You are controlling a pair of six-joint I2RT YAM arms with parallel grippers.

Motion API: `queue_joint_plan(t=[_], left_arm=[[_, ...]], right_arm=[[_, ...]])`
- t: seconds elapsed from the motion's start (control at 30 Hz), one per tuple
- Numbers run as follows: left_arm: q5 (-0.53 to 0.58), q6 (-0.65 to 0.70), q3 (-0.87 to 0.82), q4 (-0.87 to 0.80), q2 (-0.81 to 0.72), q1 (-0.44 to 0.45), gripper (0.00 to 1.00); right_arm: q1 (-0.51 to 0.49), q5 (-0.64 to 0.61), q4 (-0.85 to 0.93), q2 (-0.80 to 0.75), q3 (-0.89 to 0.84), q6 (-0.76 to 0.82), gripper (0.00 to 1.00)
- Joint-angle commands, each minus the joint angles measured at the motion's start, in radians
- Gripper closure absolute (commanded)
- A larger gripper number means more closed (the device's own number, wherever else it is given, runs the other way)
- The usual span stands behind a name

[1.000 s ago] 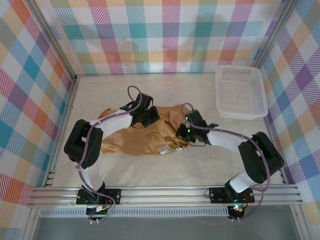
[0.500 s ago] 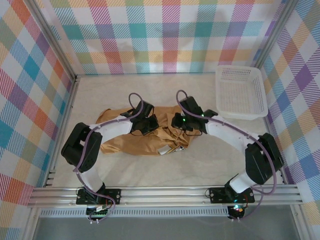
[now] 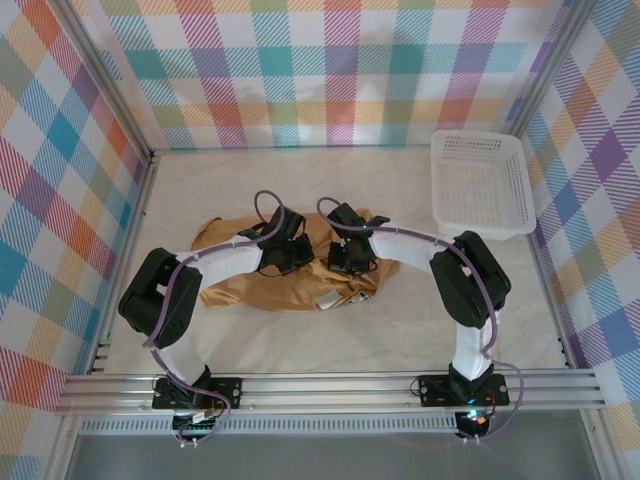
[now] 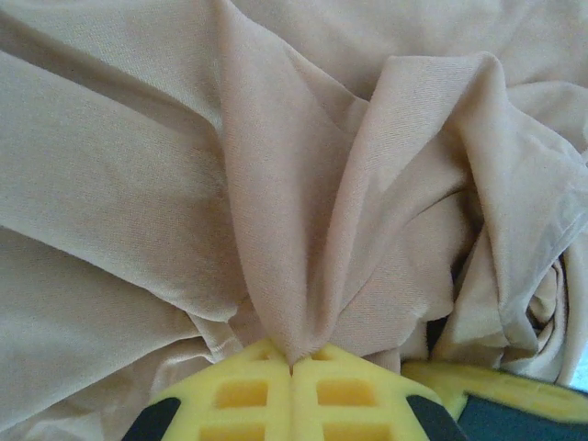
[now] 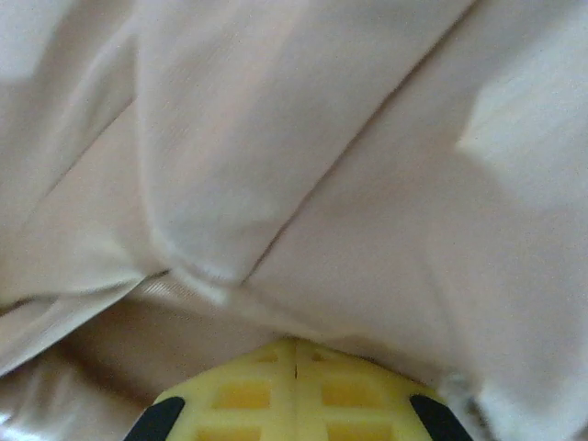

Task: Fold the inside-out t-shirt

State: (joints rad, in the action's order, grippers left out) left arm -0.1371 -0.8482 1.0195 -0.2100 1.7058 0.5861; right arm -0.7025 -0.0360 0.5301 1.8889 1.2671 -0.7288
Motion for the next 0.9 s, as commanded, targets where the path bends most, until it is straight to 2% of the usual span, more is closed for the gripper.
queue_joint_plan(t=[0.0, 0.1, 0.17, 0.33, 0.5, 0.63, 0.77, 0.83, 0.87], left_arm=[[0.008, 0.005, -0.016, -0.011, -0.034, 0.006, 1.0], [0.01, 0.001, -0.029, -0.003, -0.041, 0.006, 1.0], [0.011, -0.001, -0.035, 0.003, -0.043, 0.006, 1.0], [0.005, -0.002, -0.036, 0.006, -0.036, 0.006, 1.0], [0.01, -0.003, -0.043, 0.009, -0.032, 0.006, 1.0], [0.011, -0.005, -0.05, 0.012, -0.035, 0.006, 1.0], [0.016, -0.012, -0.06, 0.015, -0.047, 0.006, 1.0], [0.018, -0.014, -0.065, 0.017, -0.054, 0.006, 1.0], [0.021, -0.013, -0.065, 0.014, -0.057, 0.006, 1.0]], right_arm=[[0.01, -0.192, 0.073, 0.033, 0.066, -0.006, 0.89], [0.027, -0.225, 0.097, 0.05, 0.086, 0.002, 0.74], [0.035, -0.207, 0.085, 0.047, 0.086, 0.006, 0.7], [0.034, -0.055, 0.03, 0.043, 0.084, 0.006, 0.63], [0.009, 0.083, -0.069, 0.007, 0.022, -0.044, 0.62], [-0.005, 0.12, -0.145, -0.022, -0.037, -0.082, 0.58], [-0.006, 0.13, -0.156, 0.017, -0.031, -0.099, 0.58], [-0.006, 0.138, -0.177, 0.043, -0.024, -0.113, 0.62], [-0.006, 0.146, -0.185, 0.055, -0.018, -0.12, 0.69]])
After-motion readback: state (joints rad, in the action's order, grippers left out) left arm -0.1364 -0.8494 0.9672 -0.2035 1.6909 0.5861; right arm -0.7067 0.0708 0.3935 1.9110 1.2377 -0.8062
